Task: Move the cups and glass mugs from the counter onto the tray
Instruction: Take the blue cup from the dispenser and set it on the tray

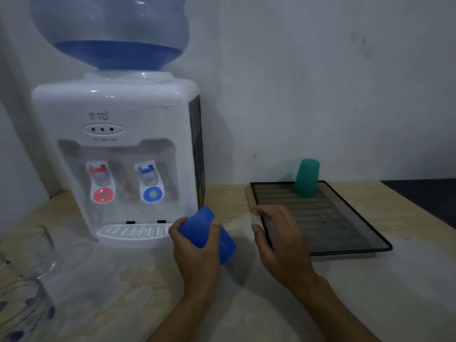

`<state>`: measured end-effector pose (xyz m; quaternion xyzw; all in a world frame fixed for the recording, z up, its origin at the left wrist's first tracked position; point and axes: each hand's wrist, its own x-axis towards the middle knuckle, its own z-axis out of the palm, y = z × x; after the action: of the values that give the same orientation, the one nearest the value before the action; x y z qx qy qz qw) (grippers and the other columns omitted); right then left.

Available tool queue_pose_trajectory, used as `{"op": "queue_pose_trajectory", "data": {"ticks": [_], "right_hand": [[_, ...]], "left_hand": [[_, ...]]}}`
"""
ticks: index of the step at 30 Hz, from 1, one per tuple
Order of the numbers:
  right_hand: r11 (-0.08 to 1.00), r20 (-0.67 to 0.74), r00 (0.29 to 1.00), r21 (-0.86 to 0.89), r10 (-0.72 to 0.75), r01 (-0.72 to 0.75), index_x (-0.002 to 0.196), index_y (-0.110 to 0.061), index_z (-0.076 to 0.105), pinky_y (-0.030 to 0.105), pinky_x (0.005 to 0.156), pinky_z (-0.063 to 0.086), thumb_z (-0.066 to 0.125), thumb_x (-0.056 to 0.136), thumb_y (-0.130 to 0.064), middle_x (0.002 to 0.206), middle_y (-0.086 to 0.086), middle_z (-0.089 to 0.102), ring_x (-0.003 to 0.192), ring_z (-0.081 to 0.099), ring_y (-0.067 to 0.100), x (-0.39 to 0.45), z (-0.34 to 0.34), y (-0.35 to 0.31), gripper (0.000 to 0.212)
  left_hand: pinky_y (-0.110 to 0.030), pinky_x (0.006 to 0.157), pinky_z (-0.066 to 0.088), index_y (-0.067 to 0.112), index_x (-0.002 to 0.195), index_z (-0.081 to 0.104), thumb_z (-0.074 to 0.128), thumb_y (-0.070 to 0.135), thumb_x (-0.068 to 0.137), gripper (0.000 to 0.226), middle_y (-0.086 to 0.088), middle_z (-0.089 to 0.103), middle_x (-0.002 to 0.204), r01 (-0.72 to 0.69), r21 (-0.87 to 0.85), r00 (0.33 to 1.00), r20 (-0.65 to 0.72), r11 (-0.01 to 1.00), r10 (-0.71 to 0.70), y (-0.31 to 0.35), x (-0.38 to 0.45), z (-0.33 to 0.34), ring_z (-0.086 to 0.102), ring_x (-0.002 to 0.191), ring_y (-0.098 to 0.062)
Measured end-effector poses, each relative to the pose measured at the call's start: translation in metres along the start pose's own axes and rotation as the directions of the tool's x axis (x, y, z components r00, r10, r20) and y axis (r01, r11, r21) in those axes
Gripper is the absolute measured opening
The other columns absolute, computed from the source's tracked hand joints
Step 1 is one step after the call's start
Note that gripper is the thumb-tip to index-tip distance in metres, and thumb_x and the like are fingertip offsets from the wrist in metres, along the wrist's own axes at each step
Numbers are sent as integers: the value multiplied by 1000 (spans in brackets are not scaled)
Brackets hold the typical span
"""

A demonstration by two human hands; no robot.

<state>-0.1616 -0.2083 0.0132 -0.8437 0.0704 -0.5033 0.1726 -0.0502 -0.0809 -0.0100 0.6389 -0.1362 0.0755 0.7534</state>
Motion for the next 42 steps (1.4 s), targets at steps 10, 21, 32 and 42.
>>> {"op": "queue_pose_trajectory", "data": {"ticks": [10, 21, 32, 42], "right_hand": [[765, 0, 874, 485, 485, -424, 134, -32, 58, 28, 95, 57, 66, 95, -45, 123, -14, 70, 116, 69, 8, 13, -22, 21, 42], [130, 242, 655, 876, 716, -465, 134, -11, 65, 36, 77, 60, 76, 84, -34, 119, 13, 73, 94, 74, 25, 28, -41, 38, 56], [172, 215, 769, 905, 601, -388, 139, -1, 57, 37, 95, 59, 79, 80, -7, 124, 19, 70, 113, 70, 30, 27, -47, 47, 63], [388, -37, 616, 806, 787, -447, 128, -11, 67, 42, 96, 60, 91, 73, -31, 117, 11, 77, 109, 75, 26, 30, -51, 57, 63]], "left_hand": [[-13, 66, 55, 34, 120, 52, 88, 49, 70, 63, 17, 63, 110, -77, -214, 972, 201, 974, 121, 60, -7, 80, 71, 89, 1], [-18, 75, 57, 34, 124, 54, 80, 68, 62, 76, 8, 65, 118, 11, -141, 842, 535, 990, 66, 61, 0, 110, 68, 96, 2], [-45, 90, 63, 29, 110, 75, 71, 76, 72, 61, 8, 77, 104, 123, -36, 740, 669, 992, -67, 52, 10, 109, 74, 98, -11], [-30, 80, 53, 26, 110, 71, 52, 89, 79, 72, 8, 74, 104, 106, 136, 863, 480, 985, -159, 19, 27, 105, 69, 96, -9]]}}
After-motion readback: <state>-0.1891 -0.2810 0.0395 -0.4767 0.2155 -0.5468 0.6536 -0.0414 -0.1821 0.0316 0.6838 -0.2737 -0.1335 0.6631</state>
